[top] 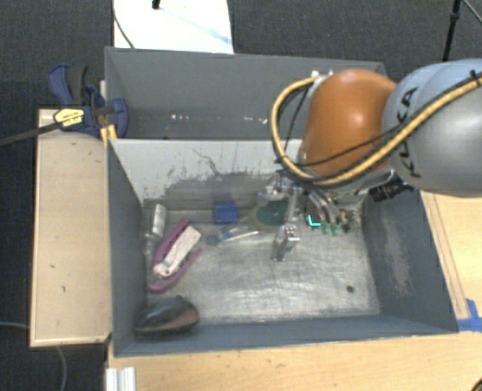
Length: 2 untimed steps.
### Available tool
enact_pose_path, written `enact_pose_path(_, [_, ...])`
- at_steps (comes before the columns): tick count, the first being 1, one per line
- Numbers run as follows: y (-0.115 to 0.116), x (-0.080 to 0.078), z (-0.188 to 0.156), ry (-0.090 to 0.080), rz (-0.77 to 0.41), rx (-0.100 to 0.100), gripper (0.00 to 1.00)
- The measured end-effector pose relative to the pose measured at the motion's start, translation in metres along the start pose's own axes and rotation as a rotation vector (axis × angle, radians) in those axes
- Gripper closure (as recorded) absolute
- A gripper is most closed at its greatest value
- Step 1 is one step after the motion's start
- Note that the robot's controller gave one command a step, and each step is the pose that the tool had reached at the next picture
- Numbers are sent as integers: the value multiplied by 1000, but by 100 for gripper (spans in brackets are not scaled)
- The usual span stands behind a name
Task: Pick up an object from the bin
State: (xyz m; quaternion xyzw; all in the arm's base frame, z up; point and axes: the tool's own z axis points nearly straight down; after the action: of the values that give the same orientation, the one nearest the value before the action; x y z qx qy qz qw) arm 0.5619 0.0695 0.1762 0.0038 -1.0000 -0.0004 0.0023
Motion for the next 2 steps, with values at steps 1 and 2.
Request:
enact_pose_path(1, [-9,-25,93,-1,92,0,0])
enact_pose_path(2, [-9,-26,89,-7,95,-1,100])
